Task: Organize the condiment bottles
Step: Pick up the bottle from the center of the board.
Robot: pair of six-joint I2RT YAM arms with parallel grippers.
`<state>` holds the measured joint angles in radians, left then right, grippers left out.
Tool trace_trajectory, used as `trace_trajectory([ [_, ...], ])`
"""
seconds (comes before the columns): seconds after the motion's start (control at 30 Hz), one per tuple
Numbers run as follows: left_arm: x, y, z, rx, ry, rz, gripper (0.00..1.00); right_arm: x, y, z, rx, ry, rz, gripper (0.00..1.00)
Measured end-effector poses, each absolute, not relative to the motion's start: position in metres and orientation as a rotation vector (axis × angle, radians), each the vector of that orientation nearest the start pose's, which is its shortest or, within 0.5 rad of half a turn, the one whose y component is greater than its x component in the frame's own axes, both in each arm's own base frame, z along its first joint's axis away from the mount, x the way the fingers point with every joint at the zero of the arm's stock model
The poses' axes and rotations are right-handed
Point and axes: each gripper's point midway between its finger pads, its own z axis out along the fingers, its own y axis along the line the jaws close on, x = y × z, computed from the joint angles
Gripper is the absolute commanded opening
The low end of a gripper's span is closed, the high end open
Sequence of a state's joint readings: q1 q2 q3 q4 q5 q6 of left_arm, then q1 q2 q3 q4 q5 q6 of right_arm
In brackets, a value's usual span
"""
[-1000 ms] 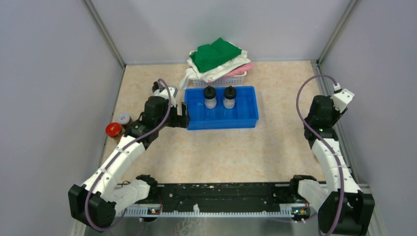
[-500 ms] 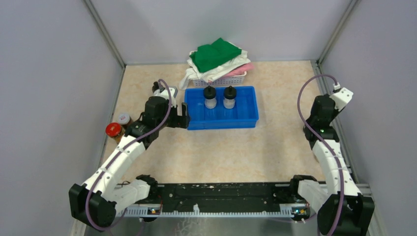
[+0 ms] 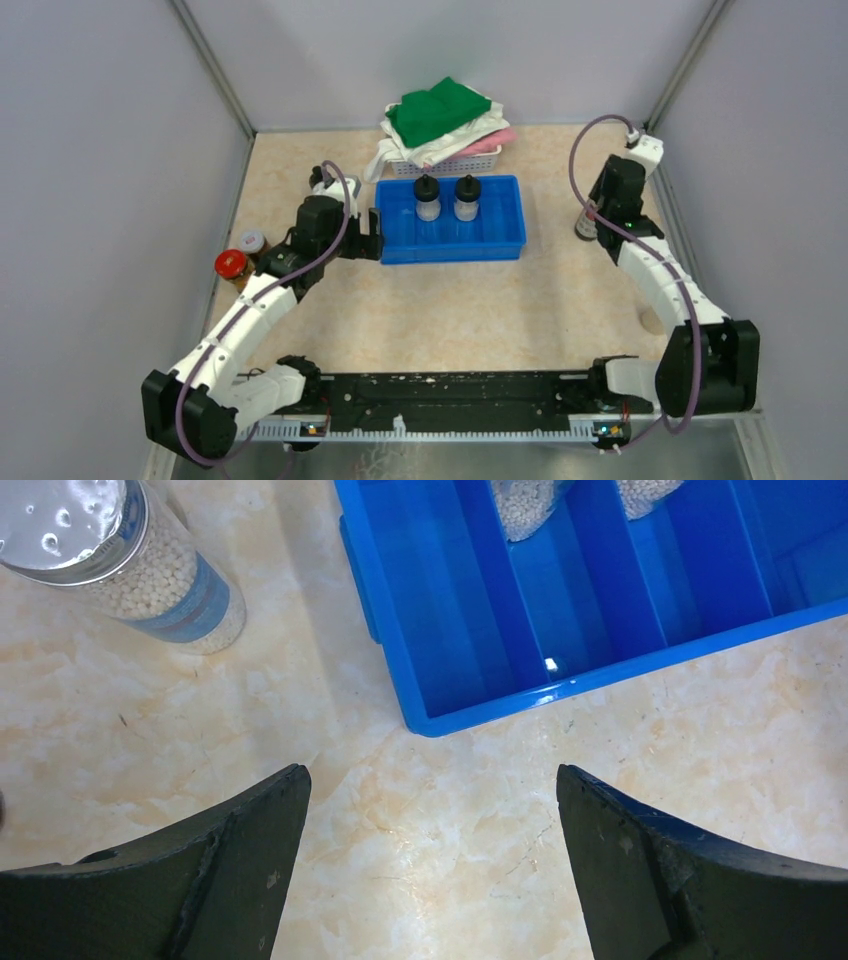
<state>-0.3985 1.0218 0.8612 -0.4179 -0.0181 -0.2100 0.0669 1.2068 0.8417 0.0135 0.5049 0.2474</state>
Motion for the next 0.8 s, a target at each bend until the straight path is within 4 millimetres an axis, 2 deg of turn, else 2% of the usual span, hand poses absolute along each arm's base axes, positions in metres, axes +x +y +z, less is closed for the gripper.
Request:
trace_trajectory([
  [0.17, 0.296, -0.125, 0.183, 0.178, 2.174, -0.297, 0.99, 0.421, -0.001, 0.213, 0.335, 1.875, -0.164, 0.00],
  [0.3, 0.296, -0.121, 0.180, 0.167, 2.188, -0.269, 0.99, 0.438, 0.025, 0.214, 0.240, 1.899, -0.103, 0.00],
  [0.4, 0.295, -0.118, 0.179, 0.161, 2.198, -0.252, 0.99, 0.441, 0.034, 0.214, 0.191, 1.907, -0.071, 0.00],
  [0.8, 0.295, -0.112, 0.185, 0.144, 2.206, -0.215, 0.98, 0.442, 0.046, 0.216, 0.111, 1.934, -0.042, 0.00],
])
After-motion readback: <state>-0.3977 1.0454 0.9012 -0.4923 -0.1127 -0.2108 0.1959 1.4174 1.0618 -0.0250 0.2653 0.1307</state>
